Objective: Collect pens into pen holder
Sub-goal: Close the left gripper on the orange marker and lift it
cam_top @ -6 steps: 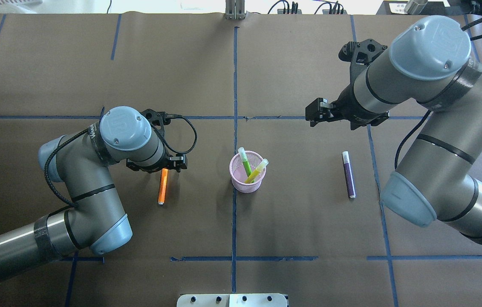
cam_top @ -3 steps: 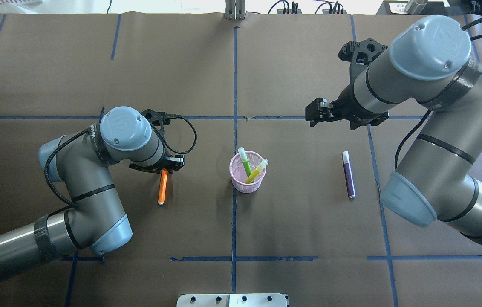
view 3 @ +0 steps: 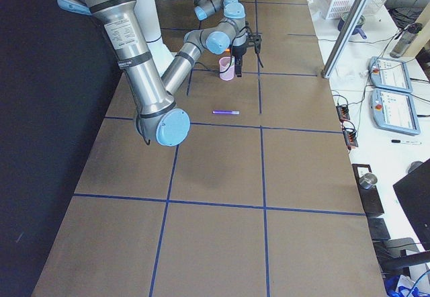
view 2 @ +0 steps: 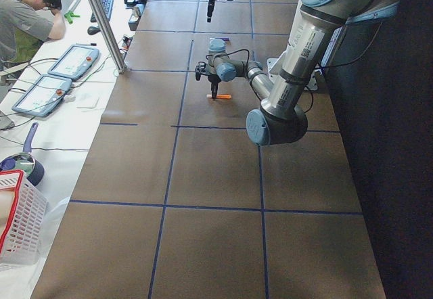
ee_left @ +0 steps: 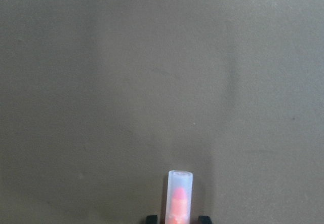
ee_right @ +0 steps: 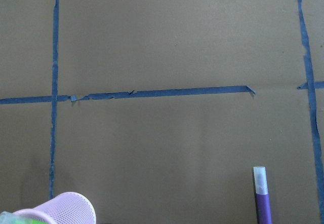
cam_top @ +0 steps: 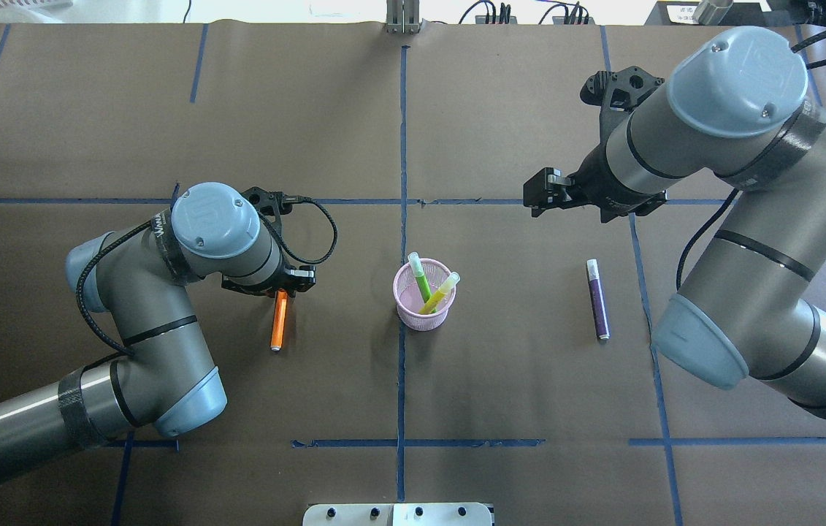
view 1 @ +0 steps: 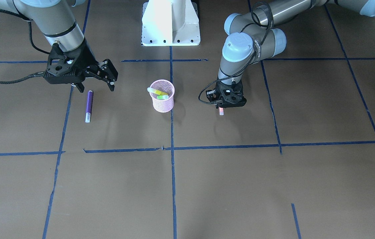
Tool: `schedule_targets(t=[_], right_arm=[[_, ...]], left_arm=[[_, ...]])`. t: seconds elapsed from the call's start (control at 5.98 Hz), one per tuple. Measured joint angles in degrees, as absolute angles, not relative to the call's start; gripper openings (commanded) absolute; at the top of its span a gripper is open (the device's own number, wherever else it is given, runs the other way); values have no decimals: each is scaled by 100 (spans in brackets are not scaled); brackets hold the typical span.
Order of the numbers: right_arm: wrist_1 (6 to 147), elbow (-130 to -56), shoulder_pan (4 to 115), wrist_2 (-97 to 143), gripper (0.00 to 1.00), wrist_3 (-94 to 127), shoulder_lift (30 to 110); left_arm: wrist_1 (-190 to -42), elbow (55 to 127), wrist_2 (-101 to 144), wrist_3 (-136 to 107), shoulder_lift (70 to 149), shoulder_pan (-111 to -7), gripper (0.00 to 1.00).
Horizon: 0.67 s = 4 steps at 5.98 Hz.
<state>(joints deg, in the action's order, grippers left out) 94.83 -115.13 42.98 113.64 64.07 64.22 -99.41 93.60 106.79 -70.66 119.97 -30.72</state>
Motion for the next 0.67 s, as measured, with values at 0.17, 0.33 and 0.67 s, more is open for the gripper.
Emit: schedule_targets(t=[0.17, 0.33, 0.67], right_arm=[[9483, -11513, 4298, 11364, 100, 6407, 6424], [9483, -11508, 4298, 11364, 100, 6407, 6425], [9483, -11505, 4298, 11364, 100, 6407, 6425]], left_arm=[[-9940, 9357, 10679, -7066, 11994, -3057, 39], [-9943, 9342, 10679, -7064, 11991, -3039, 38], [-9951, 9328, 10679, -7058, 11996, -3025, 0]])
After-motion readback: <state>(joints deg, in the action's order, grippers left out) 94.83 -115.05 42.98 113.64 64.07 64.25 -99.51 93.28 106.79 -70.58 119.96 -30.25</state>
